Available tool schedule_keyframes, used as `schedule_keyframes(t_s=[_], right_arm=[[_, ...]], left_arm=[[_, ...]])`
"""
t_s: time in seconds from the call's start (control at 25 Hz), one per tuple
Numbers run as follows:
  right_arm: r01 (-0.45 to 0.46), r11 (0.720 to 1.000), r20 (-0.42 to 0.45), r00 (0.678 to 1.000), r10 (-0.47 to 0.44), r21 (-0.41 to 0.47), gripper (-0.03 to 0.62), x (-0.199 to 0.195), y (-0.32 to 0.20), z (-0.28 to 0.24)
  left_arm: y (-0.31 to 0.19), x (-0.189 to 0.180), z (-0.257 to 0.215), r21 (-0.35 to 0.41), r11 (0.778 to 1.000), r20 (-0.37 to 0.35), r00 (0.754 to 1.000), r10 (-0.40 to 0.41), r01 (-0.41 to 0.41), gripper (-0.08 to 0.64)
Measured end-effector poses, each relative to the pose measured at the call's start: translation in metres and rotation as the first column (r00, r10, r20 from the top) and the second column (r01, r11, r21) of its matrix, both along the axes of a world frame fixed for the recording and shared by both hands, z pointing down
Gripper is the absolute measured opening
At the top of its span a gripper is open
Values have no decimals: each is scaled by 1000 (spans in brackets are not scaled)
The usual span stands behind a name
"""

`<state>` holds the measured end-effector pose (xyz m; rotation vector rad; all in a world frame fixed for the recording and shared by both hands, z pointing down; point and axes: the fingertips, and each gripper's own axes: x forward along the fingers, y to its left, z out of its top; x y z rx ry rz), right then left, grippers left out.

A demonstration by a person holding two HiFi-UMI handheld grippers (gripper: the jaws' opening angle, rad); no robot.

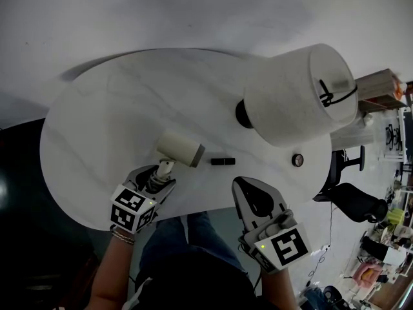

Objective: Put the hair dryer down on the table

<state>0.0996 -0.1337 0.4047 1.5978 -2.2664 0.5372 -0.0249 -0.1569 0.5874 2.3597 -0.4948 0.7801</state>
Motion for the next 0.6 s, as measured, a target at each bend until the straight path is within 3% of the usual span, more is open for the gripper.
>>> schedule_keyframes(t_s=[0.6], right_arm=[[5,1000,-7,1000,-5,-29,18,2,6,8]], left_arm=[[1,6,14,10,1000,27,1000,-2,1,267]])
